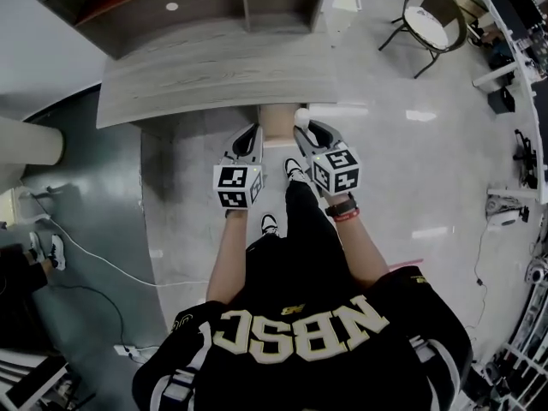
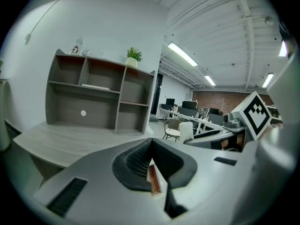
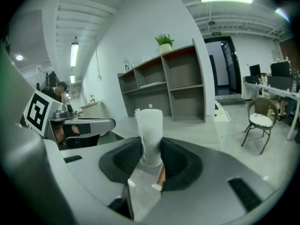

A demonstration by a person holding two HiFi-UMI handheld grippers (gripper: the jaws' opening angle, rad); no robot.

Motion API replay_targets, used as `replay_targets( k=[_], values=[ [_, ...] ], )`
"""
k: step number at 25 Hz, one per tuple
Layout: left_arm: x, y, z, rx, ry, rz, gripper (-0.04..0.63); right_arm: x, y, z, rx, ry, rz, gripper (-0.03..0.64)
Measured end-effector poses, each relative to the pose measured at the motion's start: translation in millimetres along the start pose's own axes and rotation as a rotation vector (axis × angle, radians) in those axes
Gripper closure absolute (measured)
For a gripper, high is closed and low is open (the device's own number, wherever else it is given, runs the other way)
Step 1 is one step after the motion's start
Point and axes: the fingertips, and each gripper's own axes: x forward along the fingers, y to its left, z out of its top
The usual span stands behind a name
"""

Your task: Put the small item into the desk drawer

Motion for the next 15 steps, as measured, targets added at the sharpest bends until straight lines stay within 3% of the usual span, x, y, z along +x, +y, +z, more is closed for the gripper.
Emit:
replay_targets(
  k=[15],
  values=[
    [31.6,20.0,-62.8,-0.066,0.121,0.021,0.582,49.0,-28.2,-55.5,0.002,0.147,0.048,0.483]
  ],
)
